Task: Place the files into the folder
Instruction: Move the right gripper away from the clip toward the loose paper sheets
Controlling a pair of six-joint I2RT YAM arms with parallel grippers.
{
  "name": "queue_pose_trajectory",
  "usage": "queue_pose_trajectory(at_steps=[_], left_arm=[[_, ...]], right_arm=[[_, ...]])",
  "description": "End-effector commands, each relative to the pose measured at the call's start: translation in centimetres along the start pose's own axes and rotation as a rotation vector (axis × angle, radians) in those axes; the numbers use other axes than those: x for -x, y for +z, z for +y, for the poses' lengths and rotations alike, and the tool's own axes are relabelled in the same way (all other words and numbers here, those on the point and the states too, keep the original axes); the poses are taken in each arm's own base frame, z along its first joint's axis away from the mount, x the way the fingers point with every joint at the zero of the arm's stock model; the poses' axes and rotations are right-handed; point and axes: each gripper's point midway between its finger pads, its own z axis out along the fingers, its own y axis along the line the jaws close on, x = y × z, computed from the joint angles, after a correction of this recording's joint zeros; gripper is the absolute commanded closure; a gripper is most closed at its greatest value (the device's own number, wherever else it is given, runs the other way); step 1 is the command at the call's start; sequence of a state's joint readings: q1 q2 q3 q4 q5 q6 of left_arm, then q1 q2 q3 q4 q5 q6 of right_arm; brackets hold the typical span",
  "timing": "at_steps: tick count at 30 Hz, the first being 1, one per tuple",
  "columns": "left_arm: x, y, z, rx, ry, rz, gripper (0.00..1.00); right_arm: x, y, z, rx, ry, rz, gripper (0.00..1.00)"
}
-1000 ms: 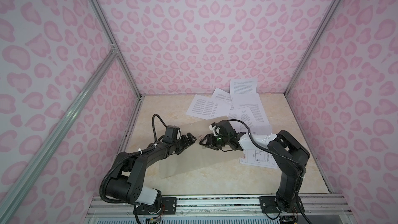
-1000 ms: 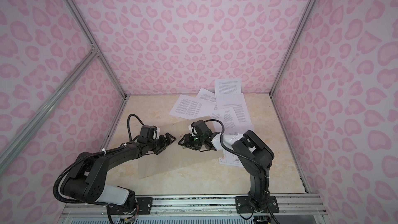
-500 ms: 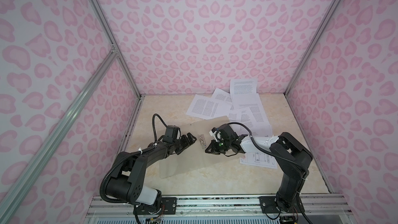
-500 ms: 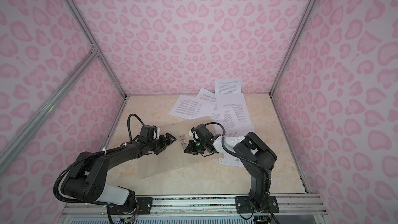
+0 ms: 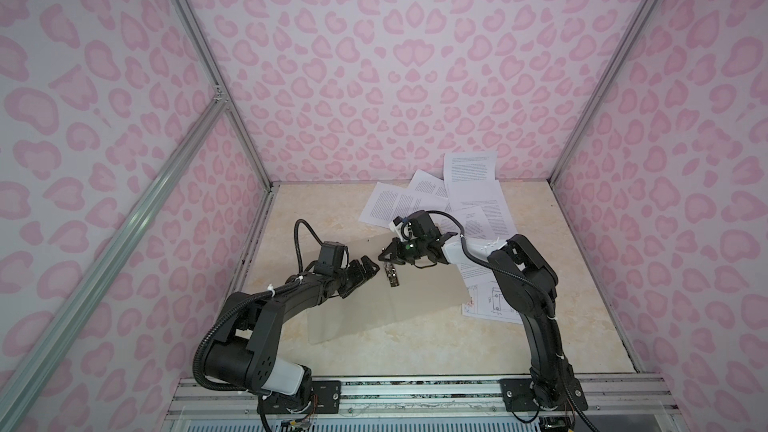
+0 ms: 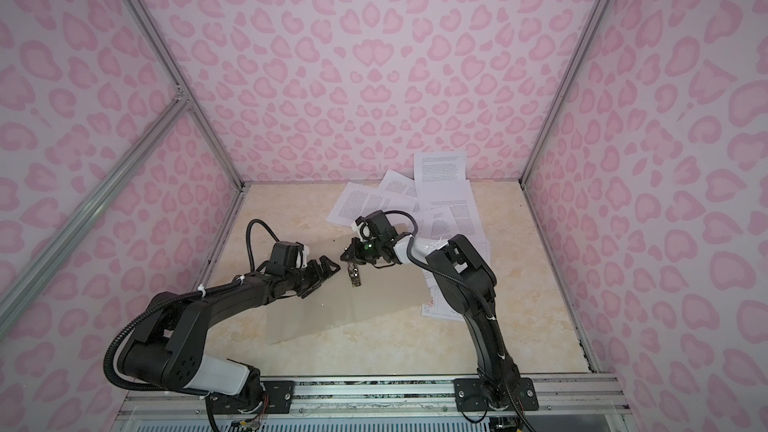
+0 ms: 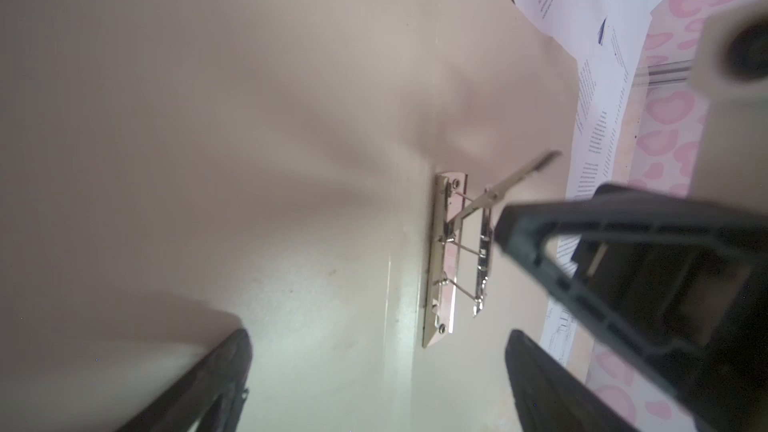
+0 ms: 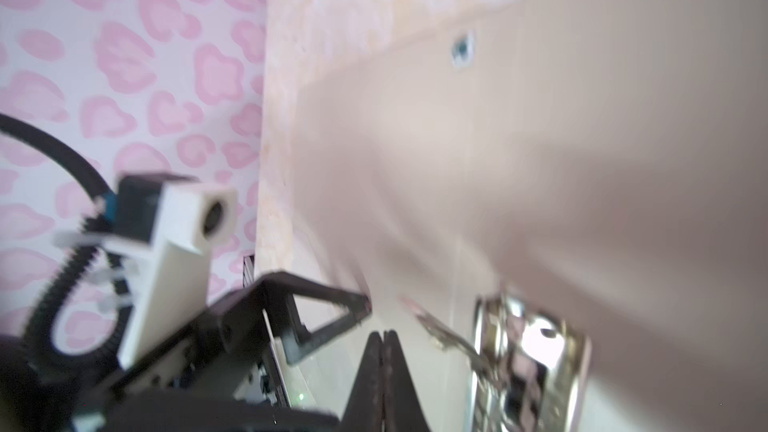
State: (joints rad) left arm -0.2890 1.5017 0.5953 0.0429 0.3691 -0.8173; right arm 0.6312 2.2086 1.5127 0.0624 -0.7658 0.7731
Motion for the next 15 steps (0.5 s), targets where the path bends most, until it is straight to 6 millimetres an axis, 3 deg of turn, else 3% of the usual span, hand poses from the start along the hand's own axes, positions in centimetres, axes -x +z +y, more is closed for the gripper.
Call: queue_pose_trajectory(at_steps=[1, 3, 6, 10, 12, 15], left_arm=[[-6.8, -2.0, 9.7, 0.424, -0.152, 0.207, 0.02], [-6.6, -2.0, 9.2, 0.407, -0.145, 0.207, 0.02], [-6.0, -2.2, 7.4, 0.343, -0.114, 0.207, 0.02], [-5.5, -3.3, 5.3, 0.289, -0.056, 0.186, 0.02], [-5.7, -3.5, 4.4, 0.254, -0.036, 0.196, 0.02], [-5.8, -4.1, 1.5, 0.202, 0.068, 0.196, 0.02]], right_arm=[[3.6, -0.6, 1.1, 0.052, -0.046, -0.035, 0.80], [4.9, -1.8, 1.7, 0.057, -0.063, -0.053, 0.76], [4.2, -4.6, 0.5, -0.034, -0.076, -0.076, 0.66], [0.9, -9.4, -4.5, -0.249, -0.047, -0.093, 0.55], [-1.0, -10.7, -5.6, -0.317, -0.063, -0.073, 0.52], [-3.3, -11.5, -6.4, -0.347, -0.053, -0.045, 0.54]])
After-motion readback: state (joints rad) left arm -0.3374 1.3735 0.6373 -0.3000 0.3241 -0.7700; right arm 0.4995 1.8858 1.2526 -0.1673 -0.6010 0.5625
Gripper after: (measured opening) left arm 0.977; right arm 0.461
